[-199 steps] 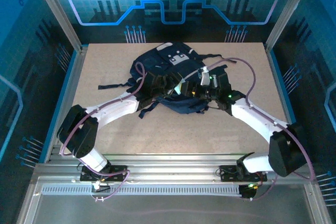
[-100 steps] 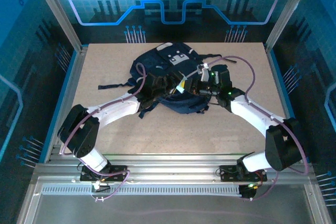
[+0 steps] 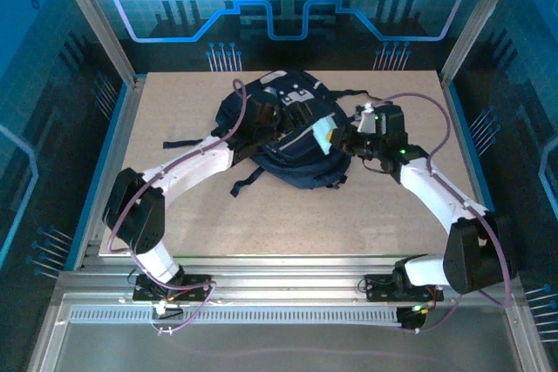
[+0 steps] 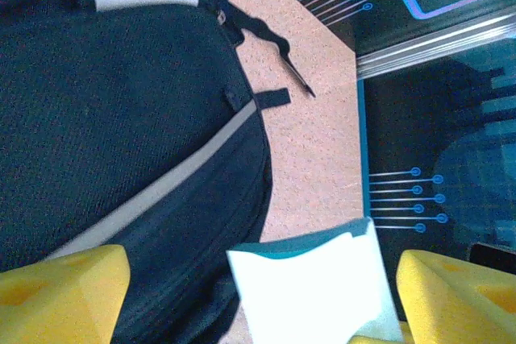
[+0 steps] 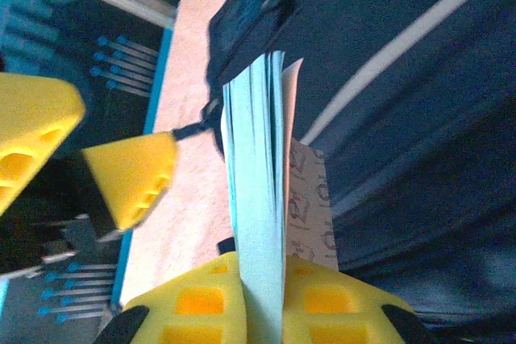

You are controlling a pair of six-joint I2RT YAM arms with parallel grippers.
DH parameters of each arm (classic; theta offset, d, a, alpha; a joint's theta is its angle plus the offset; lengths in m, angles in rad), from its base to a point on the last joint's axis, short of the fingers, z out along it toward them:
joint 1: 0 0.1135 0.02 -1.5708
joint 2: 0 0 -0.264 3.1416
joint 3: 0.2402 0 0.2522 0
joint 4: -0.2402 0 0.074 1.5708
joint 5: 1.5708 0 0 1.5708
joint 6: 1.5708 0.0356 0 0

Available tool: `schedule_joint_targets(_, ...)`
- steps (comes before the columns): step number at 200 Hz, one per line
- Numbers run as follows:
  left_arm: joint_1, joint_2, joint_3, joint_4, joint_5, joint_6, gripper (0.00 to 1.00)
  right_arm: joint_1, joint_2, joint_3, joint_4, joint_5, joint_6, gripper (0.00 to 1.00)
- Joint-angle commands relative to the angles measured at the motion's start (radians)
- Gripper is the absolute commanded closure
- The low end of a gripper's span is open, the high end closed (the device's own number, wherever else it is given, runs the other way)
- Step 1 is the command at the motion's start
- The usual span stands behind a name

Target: Pack the student bag

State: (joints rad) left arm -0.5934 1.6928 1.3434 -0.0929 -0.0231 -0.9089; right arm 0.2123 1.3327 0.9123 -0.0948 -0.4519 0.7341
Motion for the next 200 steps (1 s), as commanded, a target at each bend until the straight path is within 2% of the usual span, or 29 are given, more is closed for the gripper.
schedule_joint_targets(1, -0.005, 0.076, 0.131, -0.206, 0.05, 0.291, 0.14, -0.08, -0.04, -0.02, -0.122, 0.015, -0.044, 0.99)
schedule_joint_targets(11, -0.01, 0.118, 0.191, -0.271, 0.058, 0.373, 0.15, -0.126, -0.048, -0.027, -0.132, -0.011, -0.043, 0.98)
schedule_joint_targets(31, -0.032, 0.211, 0.326, -0.42, 0.045, 0.524, 0.23, -0.204, -0.066, -0.071, -0.148, -0.064, -0.059, 0.97)
schedule_joint_targets(44, -0.052, 0.261, 0.402, -0.488, 0.026, 0.599, 0.24, -0.239, -0.077, -0.075, -0.182, -0.083, -0.095, 0.96)
schedule_joint_targets(84, -0.119, 0.436, 0.596, -0.622, -0.194, 0.822, 0.22, -0.327, -0.11, -0.088, -0.294, -0.124, -0.172, 0.95)
schedule_joint_targets(117, -0.155, 0.551, 0.697, -0.666, -0.335, 0.917, 0.21, -0.38, -0.144, -0.131, -0.322, -0.15, -0.191, 0.94)
schedule_joint_targets(157, -0.157, 0.621, 0.717, -0.656, -0.428, 0.953, 0.2, -0.396, -0.163, -0.156, -0.296, -0.182, -0.179, 0.93)
schedule_joint_targets(168, -0.153, 0.623, 0.724, -0.656, -0.423, 0.946, 0.26, -0.394, -0.163, -0.156, -0.279, -0.2, -0.17, 0.93)
schedule_joint_targets(188, -0.149, 0.6, 0.731, -0.657, -0.366, 0.906, 0.53, -0.386, -0.159, -0.156, -0.24, -0.214, -0.14, 0.94)
schedule_joint_targets(200, -0.149, 0.572, 0.728, -0.651, -0.334, 0.892, 0.65, -0.372, -0.153, -0.155, -0.207, -0.208, -0.11, 0.94)
